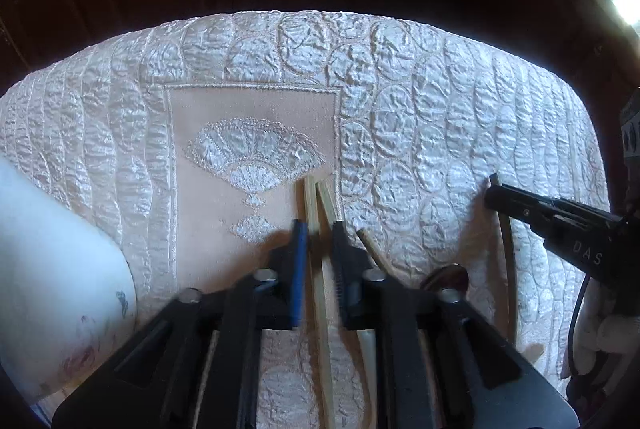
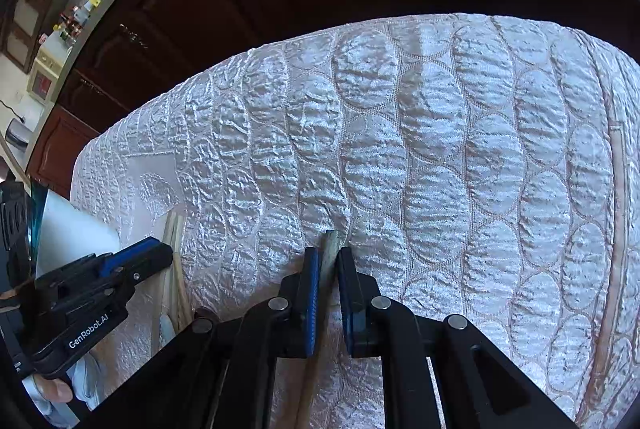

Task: Organize utensils
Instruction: 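Grasp a wooden chopstick with the right tool while the left grasps another chopstick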

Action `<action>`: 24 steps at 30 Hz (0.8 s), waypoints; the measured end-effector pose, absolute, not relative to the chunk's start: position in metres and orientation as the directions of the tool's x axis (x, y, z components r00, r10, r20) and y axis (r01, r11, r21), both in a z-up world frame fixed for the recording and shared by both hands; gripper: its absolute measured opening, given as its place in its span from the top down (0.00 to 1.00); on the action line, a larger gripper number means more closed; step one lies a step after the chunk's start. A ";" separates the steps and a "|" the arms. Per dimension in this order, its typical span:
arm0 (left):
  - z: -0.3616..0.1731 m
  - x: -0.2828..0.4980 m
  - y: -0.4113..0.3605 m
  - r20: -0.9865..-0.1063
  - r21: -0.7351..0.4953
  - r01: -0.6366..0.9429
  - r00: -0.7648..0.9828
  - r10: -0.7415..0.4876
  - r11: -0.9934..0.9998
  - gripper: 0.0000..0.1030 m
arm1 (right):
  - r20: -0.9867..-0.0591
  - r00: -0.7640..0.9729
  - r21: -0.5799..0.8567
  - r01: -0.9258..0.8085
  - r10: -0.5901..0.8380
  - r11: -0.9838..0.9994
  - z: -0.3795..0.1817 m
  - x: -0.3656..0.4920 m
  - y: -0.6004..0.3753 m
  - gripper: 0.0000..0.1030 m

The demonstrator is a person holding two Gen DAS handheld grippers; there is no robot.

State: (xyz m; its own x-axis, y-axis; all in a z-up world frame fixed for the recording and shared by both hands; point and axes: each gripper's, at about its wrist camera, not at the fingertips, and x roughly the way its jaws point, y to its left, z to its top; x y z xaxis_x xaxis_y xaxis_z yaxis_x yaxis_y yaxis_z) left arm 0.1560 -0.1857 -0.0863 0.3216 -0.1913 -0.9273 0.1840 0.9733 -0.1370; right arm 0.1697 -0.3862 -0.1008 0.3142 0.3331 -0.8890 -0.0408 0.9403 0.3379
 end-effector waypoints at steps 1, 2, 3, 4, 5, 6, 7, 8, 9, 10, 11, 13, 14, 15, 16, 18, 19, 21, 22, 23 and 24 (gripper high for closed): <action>-0.083 0.154 -0.185 -0.924 -0.146 0.189 0.324 -0.202 0.971 0.95 | -0.886 0.323 0.338 -0.041 0.332 0.940 -0.098 0.168 -0.386 0.92; -0.078 0.151 -0.186 -0.920 -0.156 0.195 0.329 -0.214 0.968 0.96 | -0.881 0.332 0.343 -0.042 0.337 0.938 -0.095 0.166 -0.385 0.92; -0.072 0.146 -0.183 -0.915 -0.166 0.200 0.334 -0.226 0.966 0.97 | -0.876 0.340 0.350 -0.043 0.344 0.936 -0.092 0.161 -0.386 0.92; -0.066 0.142 -0.180 -0.909 -0.180 0.204 0.339 -0.243 0.962 0.97 | -0.868 0.351 0.358 -0.046 0.351 0.933 -0.087 0.158 -0.386 0.92; -0.059 0.137 -0.176 -0.902 -0.194 0.210 0.346 -0.259 0.958 0.97 | -0.861 0.363 0.361 -0.053 0.355 0.931 -0.081 0.155 -0.386 0.92; -0.052 0.132 -0.174 -0.894 -0.204 0.221 0.355 -0.274 0.954 0.97 | -0.857 0.371 0.363 -0.059 0.358 0.930 -0.076 0.153 -0.386 0.92; -0.045 0.127 -0.172 -0.887 -0.208 0.231 0.365 -0.283 0.951 0.97 | -0.850 0.382 0.365 -0.067 0.362 0.929 -0.070 0.149 -0.385 0.93; -0.039 0.123 -0.171 -0.880 -0.207 0.239 0.377 -0.288 0.949 0.98 | -0.843 0.393 0.369 -0.076 0.368 0.926 -0.062 0.144 -0.385 0.93; -0.033 0.119 -0.169 -0.874 -0.204 0.247 0.389 -0.290 0.947 0.98 | -0.835 0.405 0.370 -0.088 0.373 0.925 -0.054 0.140 -0.384 0.93; -0.030 0.116 -0.169 -0.872 -0.198 0.252 0.396 -0.288 0.947 0.98 | -0.830 0.413 0.369 -0.098 0.375 0.924 -0.049 0.137 -0.384 0.93; -0.028 0.113 -0.166 -0.873 -0.191 0.255 0.397 -0.283 0.948 0.98 | -0.828 0.419 0.364 -0.104 0.373 0.925 -0.044 0.134 -0.383 0.93; -0.034 0.114 -0.164 -0.884 -0.190 0.244 0.378 -0.273 0.951 0.98 | -0.828 0.425 0.355 -0.106 0.365 0.929 -0.037 0.131 -0.384 0.93; -0.037 0.114 -0.163 -0.888 -0.188 0.237 0.374 -0.268 0.953 0.97 | -0.829 0.427 0.351 -0.104 0.360 0.931 -0.036 0.130 -0.384 0.93; -0.042 0.116 -0.163 -0.893 -0.179 0.231 0.370 -0.257 0.956 0.97 | -0.830 0.430 0.348 -0.101 0.356 0.932 -0.036 0.129 -0.385 0.93; -0.048 0.115 -0.164 -0.898 -0.169 0.227 0.366 -0.245 0.959 0.96 | -0.829 0.431 0.349 -0.099 0.356 0.932 -0.035 0.127 -0.387 0.93; -0.060 0.114 -0.169 -0.908 -0.157 0.225 0.350 -0.230 0.962 0.96 | -0.829 0.430 0.353 -0.093 0.357 0.931 -0.035 0.123 -0.388 0.93; -0.064 0.115 -0.170 -0.912 -0.149 0.225 0.345 -0.222 0.963 0.96 | -0.830 0.429 0.353 -0.093 0.357 0.931 -0.035 0.121 -0.390 0.93; -0.074 0.119 -0.174 -0.921 -0.132 0.222 0.332 -0.202 0.966 0.96 | -0.831 0.426 0.353 -0.094 0.358 0.931 -0.037 0.120 -0.390 0.93; -0.080 0.122 -0.177 -0.927 -0.130 0.220 0.318 -0.198 0.967 0.96 | -0.831 0.425 0.354 -0.093 0.359 0.931 -0.037 0.118 -0.393 0.93; -0.083 0.123 -0.178 -0.931 -0.128 0.219 0.309 -0.193 0.967 0.96 | -0.831 0.426 0.355 -0.091 0.359 0.930 -0.037 0.117 -0.394 0.93; -0.086 0.125 -0.180 -0.933 -0.117 0.218 0.311 -0.183 0.969 0.96 | -0.830 0.426 0.356 -0.089 0.359 0.930 -0.037 0.116 -0.396 0.93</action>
State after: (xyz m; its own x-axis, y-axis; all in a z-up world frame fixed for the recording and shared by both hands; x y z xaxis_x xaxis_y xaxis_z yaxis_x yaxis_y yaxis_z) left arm 0.1248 -0.1802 -0.0860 0.3109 -0.1828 -0.9327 0.2180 0.9689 -0.1173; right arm 0.1160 -0.3957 -0.0375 0.4262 0.3588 -0.8304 -0.0888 0.9301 0.3564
